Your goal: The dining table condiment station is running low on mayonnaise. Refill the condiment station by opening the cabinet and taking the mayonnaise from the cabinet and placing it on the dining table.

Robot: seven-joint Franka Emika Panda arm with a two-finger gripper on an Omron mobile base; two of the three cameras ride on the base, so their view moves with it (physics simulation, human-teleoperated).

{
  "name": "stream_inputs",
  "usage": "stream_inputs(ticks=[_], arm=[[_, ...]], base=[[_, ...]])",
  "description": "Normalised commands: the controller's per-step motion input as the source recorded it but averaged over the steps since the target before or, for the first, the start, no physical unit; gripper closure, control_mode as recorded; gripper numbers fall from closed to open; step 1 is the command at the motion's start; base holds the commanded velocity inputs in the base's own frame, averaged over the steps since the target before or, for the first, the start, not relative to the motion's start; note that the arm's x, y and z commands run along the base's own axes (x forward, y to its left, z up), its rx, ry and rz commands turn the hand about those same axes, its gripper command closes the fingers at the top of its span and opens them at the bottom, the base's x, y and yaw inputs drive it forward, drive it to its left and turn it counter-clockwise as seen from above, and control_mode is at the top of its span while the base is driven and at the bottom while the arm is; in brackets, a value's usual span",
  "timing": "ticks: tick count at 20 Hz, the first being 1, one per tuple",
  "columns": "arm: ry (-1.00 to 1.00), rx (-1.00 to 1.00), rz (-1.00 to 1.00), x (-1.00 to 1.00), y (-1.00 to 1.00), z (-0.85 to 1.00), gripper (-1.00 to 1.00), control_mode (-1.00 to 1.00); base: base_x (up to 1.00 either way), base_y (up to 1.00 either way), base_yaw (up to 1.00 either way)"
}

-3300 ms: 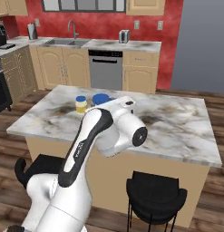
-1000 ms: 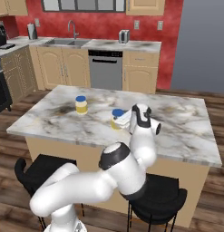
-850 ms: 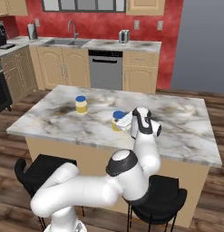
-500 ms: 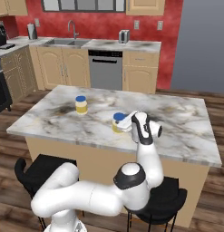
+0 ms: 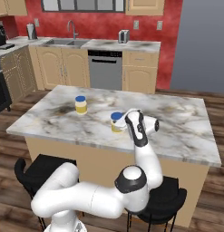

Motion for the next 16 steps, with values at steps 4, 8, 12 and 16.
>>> stream_inputs(ticks=[4, 8, 12, 16], arm=[[-0.04, -0.03, 0.00, -0.10, 0.08, -0.12, -1.00, -1.00], [-0.01, 0.00, 0.00, 0.00, 0.00, 0.01, -1.00, -1.00], [0.00, 0.00, 0.00, 0.00, -0.04, 0.10, -1.00, -1.00], [0.01, 0.00, 0.00, 0.00, -0.05, 0.27, -1.00, -1.00]], base=[[0.00, 0.00, 0.00], [0.00, 0.00, 0.00], [0.00, 0.00, 0.00], [0.00, 0.00, 0.00]])
